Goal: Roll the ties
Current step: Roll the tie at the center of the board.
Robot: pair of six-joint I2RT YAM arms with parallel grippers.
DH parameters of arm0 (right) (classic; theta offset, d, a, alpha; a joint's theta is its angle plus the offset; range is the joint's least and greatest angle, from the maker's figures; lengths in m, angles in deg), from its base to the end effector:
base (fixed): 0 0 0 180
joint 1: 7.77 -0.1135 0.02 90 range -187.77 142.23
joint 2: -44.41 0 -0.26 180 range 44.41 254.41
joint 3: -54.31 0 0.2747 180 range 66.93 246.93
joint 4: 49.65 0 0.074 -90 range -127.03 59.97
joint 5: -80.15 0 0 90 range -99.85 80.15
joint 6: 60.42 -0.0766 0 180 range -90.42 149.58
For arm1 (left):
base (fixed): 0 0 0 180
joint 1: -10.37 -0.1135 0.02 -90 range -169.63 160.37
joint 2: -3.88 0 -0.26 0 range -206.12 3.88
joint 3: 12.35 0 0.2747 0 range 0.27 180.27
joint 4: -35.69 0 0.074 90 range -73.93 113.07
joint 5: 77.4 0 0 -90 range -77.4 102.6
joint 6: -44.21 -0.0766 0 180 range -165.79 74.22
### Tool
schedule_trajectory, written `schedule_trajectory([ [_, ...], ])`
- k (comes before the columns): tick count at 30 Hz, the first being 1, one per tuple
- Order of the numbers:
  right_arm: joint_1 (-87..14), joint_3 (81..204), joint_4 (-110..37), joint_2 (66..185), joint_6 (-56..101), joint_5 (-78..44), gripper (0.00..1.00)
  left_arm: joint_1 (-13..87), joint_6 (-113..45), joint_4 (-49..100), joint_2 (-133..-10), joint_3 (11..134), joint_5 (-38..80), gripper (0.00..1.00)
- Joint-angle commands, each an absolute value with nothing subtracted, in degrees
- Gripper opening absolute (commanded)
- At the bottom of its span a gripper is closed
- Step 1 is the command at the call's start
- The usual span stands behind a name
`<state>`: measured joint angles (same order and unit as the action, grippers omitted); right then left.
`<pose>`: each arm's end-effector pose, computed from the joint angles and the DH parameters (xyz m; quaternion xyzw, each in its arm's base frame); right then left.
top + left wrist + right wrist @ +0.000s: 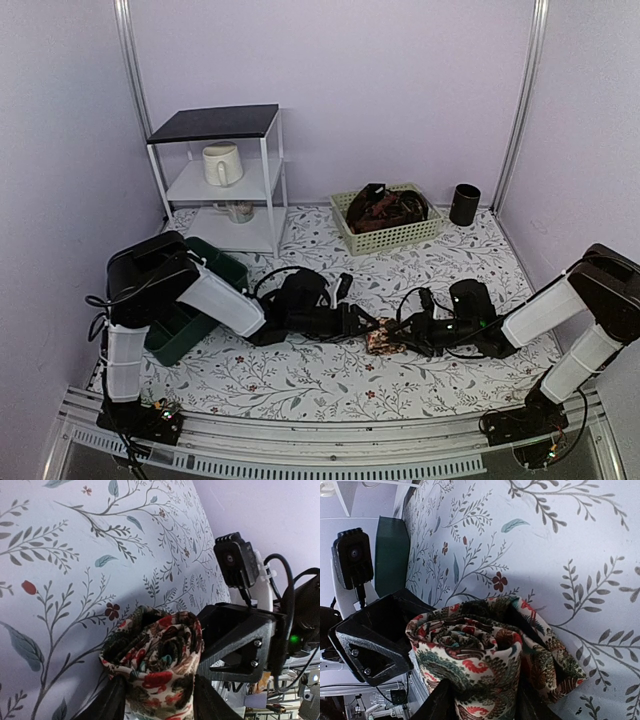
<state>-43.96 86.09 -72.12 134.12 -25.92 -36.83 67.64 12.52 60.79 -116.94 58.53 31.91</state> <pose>0.2058 0.1936 0.0582 0.0396 0.8700 0.4641 0.1616 0.2289 -0.4030 0.0651 0.0828 0.8315 -0.5245 0.1634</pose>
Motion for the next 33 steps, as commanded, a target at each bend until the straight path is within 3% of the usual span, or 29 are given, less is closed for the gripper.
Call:
schedule_trajectory([
  [1,-43.5,87.6,-64.6,131.8,-25.0,-35.2,0.45,68.7,11.5,56.4,-118.8,61.4,31.6,0.46],
  [7,-43.5,90.9,-50.1,123.2,-22.0,-31.7,0.53,68.7,7.4,49.0,-118.1,64.3,29.1,0.42],
  [14,-43.4,94.3,-43.0,122.8,-18.8,-29.5,0.54,68.8,6.7,47.5,-119.0,65.9,29.5,0.42],
  [18,-43.5,94.5,-44.2,126.3,-18.1,-29.5,0.46,69.0,6.1,46.2,-119.1,66.7,29.2,0.42],
  [23,-43.5,92.6,-47.6,130.2,-18.1,-28.0,0.28,69.0,5.8,45.8,-116.9,65.3,27.9,0.46],
  [27,-43.4,89.2,-53.9,130.9,-20.1,-29.5,0.27,69.2,10.2,52.4,-115.7,61.4,28.8,0.56],
  [33,-43.2,88.3,-58.4,132.8,-22.7,-32.4,0.27,70.0,15.0,60.6,-120.3,61.4,32.5,0.58],
])
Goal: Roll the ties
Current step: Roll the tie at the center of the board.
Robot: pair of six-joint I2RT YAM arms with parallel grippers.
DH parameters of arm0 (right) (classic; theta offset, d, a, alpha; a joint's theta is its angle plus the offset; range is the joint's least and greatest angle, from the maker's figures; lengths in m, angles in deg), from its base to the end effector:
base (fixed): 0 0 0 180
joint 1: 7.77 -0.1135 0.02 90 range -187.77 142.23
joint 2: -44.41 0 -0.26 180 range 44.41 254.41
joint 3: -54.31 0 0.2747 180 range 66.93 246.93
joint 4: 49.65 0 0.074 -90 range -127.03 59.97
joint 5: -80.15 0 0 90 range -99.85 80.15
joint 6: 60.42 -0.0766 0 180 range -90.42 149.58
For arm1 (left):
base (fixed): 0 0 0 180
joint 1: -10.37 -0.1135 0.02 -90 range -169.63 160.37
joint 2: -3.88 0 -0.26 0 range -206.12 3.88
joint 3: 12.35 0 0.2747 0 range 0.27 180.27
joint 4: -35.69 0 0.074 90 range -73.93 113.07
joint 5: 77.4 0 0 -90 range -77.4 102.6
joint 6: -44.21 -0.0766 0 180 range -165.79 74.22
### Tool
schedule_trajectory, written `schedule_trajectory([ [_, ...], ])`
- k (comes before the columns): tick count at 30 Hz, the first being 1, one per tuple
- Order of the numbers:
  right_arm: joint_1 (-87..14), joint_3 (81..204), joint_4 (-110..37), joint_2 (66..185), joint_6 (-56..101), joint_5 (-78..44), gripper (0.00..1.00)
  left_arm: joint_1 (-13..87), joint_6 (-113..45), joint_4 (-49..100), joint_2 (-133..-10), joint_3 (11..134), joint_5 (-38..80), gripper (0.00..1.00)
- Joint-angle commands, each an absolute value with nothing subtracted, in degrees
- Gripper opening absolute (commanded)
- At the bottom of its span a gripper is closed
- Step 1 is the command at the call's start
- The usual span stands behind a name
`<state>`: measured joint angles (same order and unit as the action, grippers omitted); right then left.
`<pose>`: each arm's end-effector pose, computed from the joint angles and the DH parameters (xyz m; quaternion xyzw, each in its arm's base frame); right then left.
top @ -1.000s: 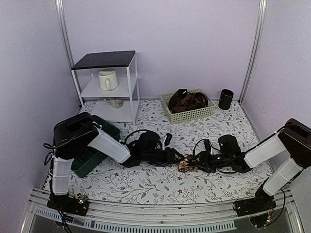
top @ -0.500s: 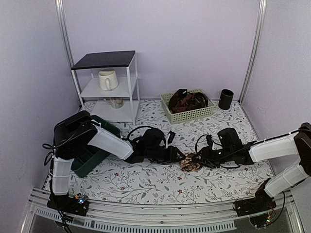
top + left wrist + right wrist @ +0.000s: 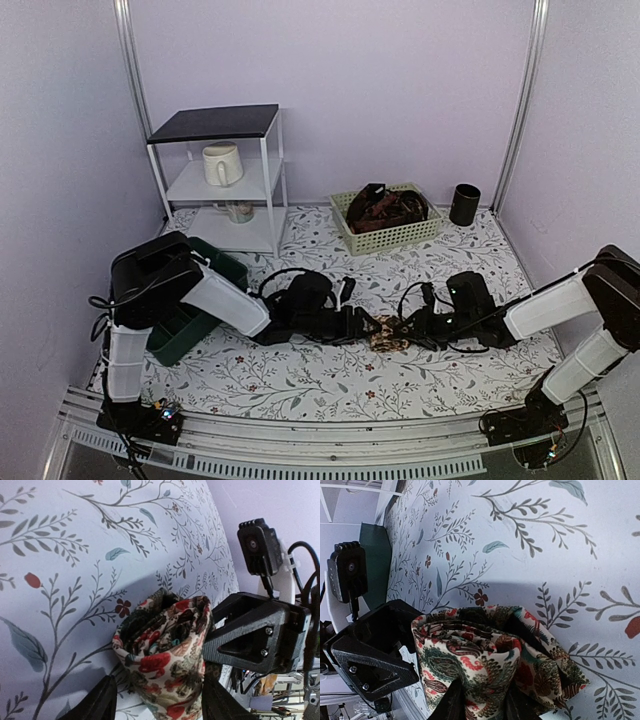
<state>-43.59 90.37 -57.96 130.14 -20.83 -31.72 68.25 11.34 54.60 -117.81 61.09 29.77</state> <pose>0.2163 0.1913 0.0675 0.0361 0.8974 0.4025 0.1770 0.2296 -0.4082 0.0577 0.0810 0.8529 -0.4904 0.1596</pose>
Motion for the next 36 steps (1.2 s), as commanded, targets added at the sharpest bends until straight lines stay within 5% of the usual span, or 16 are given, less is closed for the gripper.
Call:
schedule_trajectory([
  [1,-43.2,88.2,-59.2,133.1,-23.1,-33.0,0.27,70.1,15.7,61.3,-120.5,61.0,32.5,0.58],
  [10,-43.3,87.9,-66.1,136.7,-25.9,-38.1,0.26,70.1,15.4,53.7,-121.3,63.1,28.8,0.43],
  [18,-43.4,91.7,-48.1,125.3,-22.9,-30.4,0.46,70.1,10.3,43.6,-122.3,67.5,26.9,0.37],
  [24,-43.4,93.1,-41.9,120.7,-21.2,-27.1,0.47,70.1,9.4,42.6,-122.1,67.5,25.8,0.36],
  [36,-43.4,93.3,-47.8,133.4,-19.9,-29.6,0.21,69.4,7.2,39.6,-118.2,66.9,25.7,0.41],
])
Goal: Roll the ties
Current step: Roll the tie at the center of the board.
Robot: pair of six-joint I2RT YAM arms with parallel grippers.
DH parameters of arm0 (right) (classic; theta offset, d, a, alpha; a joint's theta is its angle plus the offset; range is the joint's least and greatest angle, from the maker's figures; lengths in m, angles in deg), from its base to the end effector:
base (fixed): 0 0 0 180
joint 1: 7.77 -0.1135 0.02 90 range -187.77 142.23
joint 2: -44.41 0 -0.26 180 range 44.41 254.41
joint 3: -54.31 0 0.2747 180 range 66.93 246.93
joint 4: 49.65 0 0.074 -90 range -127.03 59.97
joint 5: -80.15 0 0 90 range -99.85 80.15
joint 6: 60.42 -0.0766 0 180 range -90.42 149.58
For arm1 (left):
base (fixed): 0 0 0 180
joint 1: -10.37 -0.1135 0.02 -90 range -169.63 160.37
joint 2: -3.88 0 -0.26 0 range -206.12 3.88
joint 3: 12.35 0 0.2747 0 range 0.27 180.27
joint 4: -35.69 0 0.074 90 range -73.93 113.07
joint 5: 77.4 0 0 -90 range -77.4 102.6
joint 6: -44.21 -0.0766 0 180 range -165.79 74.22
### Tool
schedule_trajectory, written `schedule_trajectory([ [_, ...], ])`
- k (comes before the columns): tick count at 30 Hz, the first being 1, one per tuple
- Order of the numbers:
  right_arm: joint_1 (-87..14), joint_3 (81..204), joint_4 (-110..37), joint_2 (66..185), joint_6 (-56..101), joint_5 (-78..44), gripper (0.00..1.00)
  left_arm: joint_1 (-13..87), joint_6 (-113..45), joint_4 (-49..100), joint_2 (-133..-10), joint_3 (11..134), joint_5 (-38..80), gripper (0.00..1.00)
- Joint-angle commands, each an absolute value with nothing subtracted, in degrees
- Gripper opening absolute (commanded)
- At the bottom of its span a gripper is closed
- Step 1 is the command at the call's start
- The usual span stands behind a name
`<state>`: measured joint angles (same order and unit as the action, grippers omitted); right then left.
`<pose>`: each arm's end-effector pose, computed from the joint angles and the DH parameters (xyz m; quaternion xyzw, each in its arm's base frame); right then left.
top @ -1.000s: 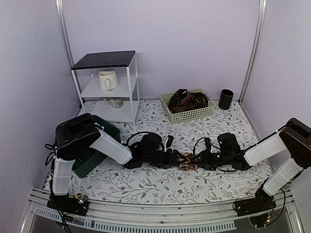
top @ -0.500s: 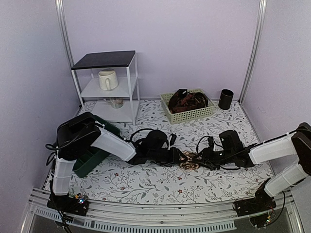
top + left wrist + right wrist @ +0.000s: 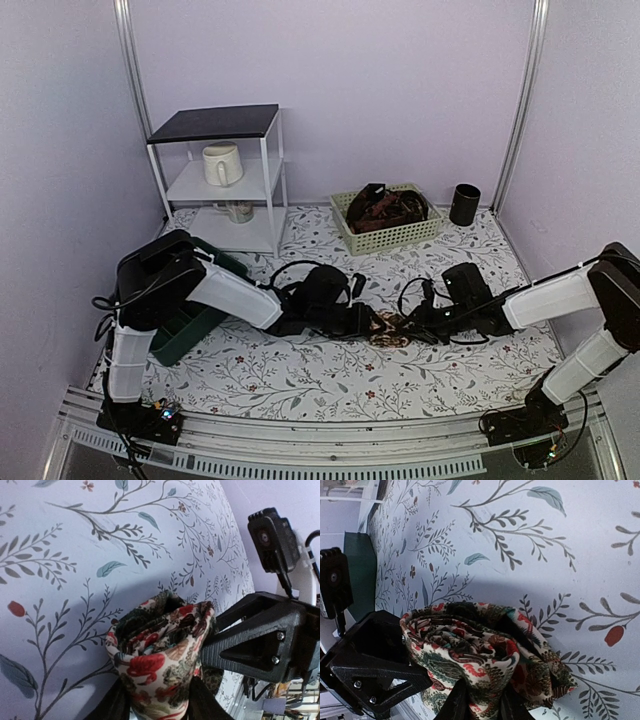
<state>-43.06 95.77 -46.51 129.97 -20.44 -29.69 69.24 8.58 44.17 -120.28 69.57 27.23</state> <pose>0.2268 0.1924 0.0743 0.0553 0.9177 0.3613 0.1554 0.2381 -0.4316 0.0617 0.0943 0.8718 -0.4522 0.1634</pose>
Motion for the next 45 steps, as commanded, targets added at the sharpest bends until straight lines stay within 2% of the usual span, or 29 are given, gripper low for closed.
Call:
schedule_trajectory([
  [1,-43.9,92.9,-49.9,134.4,-20.4,-30.4,0.20,68.9,7.6,40.1,-116.8,65.5,26.1,0.45],
  [4,-46.5,94.3,-52.7,137.5,-22.0,-31.1,0.20,67.6,10.9,45.8,-111.4,56.9,26.3,0.53],
  [9,-48.3,94.9,-57.0,139.9,-25.0,-31.8,0.20,66.0,13.1,54.6,-105.5,46.2,25.4,0.62],
  [13,-48.3,96.0,-57.8,142.1,-24.8,-32.9,0.20,65.5,13.1,65.5,-108.2,44.8,29.5,0.66],
  [16,-48.4,95.4,-59.1,143.0,-24.7,-33.2,0.20,64.9,13.6,67.3,-113.2,47.2,33.3,0.66],
  [24,-48.2,92.8,-65.8,146.1,-25.8,-34.8,0.20,64.4,15.4,66.7,-119.0,51.0,35.6,0.62],
  [28,-48.2,92.6,-66.6,146.6,-26.3,-34.8,0.20,64.3,17.2,68.5,-120.3,51.1,36.4,0.53],
  [33,-48.2,92.7,-66.1,144.7,-25.7,-34.8,0.21,64.5,15.2,68.1,-120.5,51.5,36.9,0.37],
  [35,-48.2,93.3,-63.5,141.6,-24.5,-34.5,0.26,64.5,13.7,68.7,-120.7,51.6,37.5,0.33],
  [40,-48.3,95.8,-51.9,128.3,-18.9,-33.5,0.45,64.3,8.2,67.1,-121.4,53.1,39.1,0.31],
  [45,-47.5,96.2,-45.6,119.2,-11.1,-30.7,0.72,64.0,6.0,68.7,-122.5,54.0,42.7,0.31],
])
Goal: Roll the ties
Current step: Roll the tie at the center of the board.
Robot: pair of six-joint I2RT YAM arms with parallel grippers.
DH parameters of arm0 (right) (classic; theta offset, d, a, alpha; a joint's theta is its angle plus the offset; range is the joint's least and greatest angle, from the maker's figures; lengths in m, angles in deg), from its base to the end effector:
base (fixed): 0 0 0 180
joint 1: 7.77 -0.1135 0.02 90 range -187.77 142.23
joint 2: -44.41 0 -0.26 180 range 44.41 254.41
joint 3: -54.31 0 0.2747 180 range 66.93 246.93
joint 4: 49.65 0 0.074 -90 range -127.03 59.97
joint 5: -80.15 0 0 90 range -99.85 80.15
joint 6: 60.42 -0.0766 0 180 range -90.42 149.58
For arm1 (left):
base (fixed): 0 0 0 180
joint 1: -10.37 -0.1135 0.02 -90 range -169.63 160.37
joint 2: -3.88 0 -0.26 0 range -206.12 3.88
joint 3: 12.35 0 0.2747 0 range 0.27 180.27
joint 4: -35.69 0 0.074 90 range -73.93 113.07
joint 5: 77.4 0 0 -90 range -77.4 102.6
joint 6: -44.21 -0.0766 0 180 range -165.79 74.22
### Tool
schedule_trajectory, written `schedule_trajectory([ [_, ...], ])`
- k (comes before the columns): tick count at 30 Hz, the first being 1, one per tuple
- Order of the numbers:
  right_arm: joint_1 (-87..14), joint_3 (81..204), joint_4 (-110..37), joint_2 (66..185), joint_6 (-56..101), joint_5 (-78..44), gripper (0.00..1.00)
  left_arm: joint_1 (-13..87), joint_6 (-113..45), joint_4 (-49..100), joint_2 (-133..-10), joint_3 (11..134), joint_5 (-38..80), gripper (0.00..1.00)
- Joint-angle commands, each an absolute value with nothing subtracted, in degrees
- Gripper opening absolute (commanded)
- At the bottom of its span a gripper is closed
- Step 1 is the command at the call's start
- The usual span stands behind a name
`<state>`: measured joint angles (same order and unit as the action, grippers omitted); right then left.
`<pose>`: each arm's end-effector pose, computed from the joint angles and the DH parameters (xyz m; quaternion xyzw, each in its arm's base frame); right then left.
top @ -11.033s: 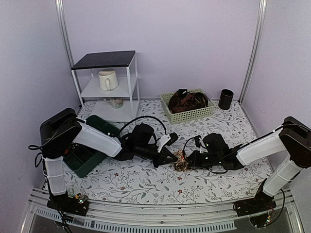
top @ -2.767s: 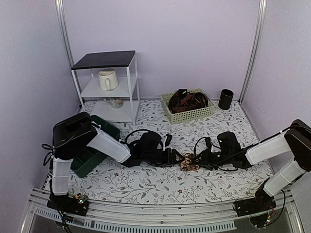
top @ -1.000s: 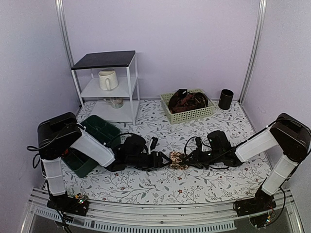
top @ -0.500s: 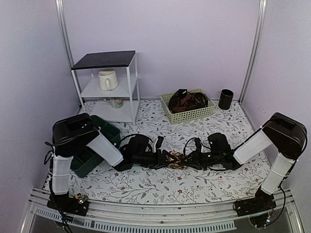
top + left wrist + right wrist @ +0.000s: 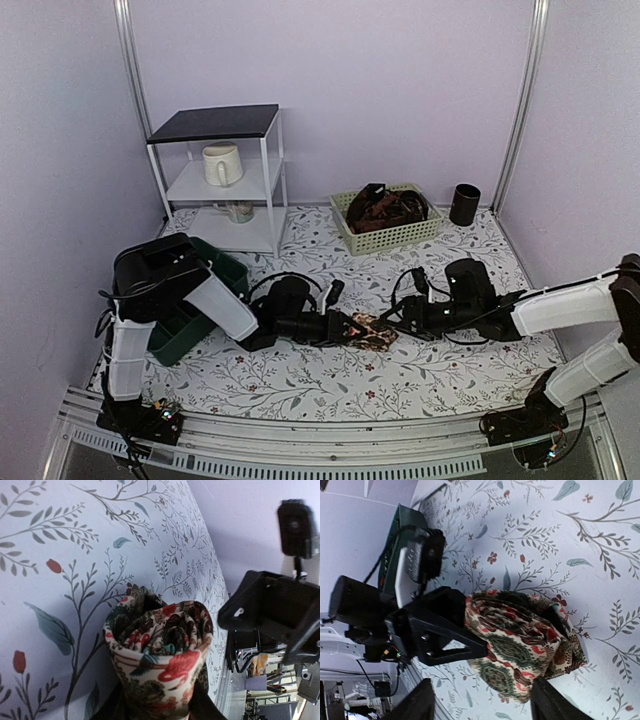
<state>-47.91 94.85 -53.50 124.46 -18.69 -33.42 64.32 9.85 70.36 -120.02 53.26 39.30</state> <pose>0.2128 0.2195 0.1108 -0.0313 0.8753 0.4419 0.1937 0.2311 -0.3759 0.0385 0.1144 0.8160 -0.5466 0.1492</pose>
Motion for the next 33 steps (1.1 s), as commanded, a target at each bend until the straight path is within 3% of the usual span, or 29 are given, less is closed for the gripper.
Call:
schedule_trajectory([
  [1,-46.6,96.4,-45.5,119.3,-9.6,-31.6,0.78,63.9,5.6,69.6,-122.7,54.2,43.3,0.31],
  [6,-44.2,100.5,-45.0,126.2,-2.2,-36.1,1.00,63.6,0.2,69.2,-122.8,54.9,44.9,0.29],
  [22,-43.9,103.2,-53.6,142.9,7.5,-49.0,1.00,59.8,-0.8,78.9,-127.0,52.5,52.2,0.26],
  [26,-43.9,104.3,-54.4,145.9,7.7,-52.0,0.95,59.5,-1.9,77.4,-127.3,52.9,52.8,0.25],
  [33,-43.9,104.7,-55.8,147.6,7.3,-54.9,0.70,59.5,-5.9,72.8,-125.3,52.5,51.6,0.24],
])
